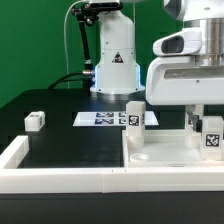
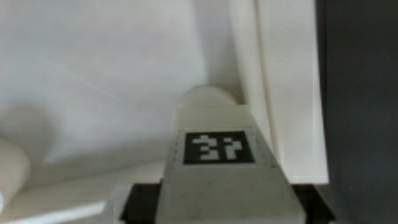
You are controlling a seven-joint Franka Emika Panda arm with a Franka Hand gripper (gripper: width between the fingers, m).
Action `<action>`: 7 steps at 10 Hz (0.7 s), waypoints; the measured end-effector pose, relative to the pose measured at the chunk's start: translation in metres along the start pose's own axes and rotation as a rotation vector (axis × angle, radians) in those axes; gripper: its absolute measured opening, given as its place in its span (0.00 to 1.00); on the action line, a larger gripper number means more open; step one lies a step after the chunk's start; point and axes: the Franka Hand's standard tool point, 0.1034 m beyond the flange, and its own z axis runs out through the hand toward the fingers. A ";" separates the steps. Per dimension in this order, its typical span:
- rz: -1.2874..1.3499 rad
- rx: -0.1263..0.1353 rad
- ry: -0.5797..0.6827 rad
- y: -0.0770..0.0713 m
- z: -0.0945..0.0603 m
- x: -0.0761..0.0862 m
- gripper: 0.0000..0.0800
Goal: Assemble square table
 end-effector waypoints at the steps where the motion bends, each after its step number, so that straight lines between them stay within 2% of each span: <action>1: 0.074 -0.006 0.002 0.003 0.000 0.001 0.37; 4: 0.149 -0.015 0.006 0.011 0.000 0.004 0.37; 6: 0.147 -0.014 0.006 0.010 0.000 0.004 0.70; 7: 0.125 -0.011 0.009 0.009 -0.003 0.005 0.70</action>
Offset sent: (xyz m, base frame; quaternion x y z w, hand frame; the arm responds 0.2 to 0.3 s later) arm 0.0000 0.0000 0.0000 0.0000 0.0000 0.0000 1.0000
